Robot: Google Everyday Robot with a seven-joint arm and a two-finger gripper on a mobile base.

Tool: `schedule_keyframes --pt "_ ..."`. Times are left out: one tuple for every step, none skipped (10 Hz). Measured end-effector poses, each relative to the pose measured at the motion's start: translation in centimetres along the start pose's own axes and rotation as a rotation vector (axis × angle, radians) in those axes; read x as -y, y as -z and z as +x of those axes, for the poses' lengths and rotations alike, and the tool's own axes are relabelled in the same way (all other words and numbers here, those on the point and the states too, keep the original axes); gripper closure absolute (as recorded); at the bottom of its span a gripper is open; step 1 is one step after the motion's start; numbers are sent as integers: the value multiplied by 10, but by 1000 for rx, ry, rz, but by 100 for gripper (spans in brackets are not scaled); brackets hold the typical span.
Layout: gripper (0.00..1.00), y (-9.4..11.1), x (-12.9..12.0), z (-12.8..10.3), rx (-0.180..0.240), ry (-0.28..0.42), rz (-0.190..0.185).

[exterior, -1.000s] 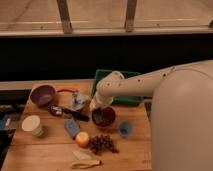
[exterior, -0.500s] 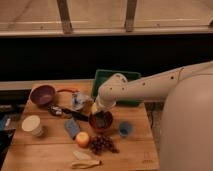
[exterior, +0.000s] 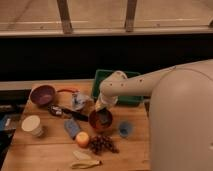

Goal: Wipe red bowl with eraser

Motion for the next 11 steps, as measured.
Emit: schedule_keyframes --pt "100 0 -3 -4 -1 9 0" --pt "100 -1 -9 -7 -2 25 -2" --pt "100 1 -13 -8 0 34 -6" --pt "100 4 -19 -9 7 49 -15" --pt "100 8 -25 -8 17 65 -23" --pt "100 14 -38 -2 28 93 -34" --pt "100 18 -46 5 32 101 -34" --pt "100 22 -55 14 41 111 -30" --pt "100 25 -55 23 43 101 -24" --pt "100 28 -49 28 44 89 -13" --pt "100 30 -42 31 45 73 -3"
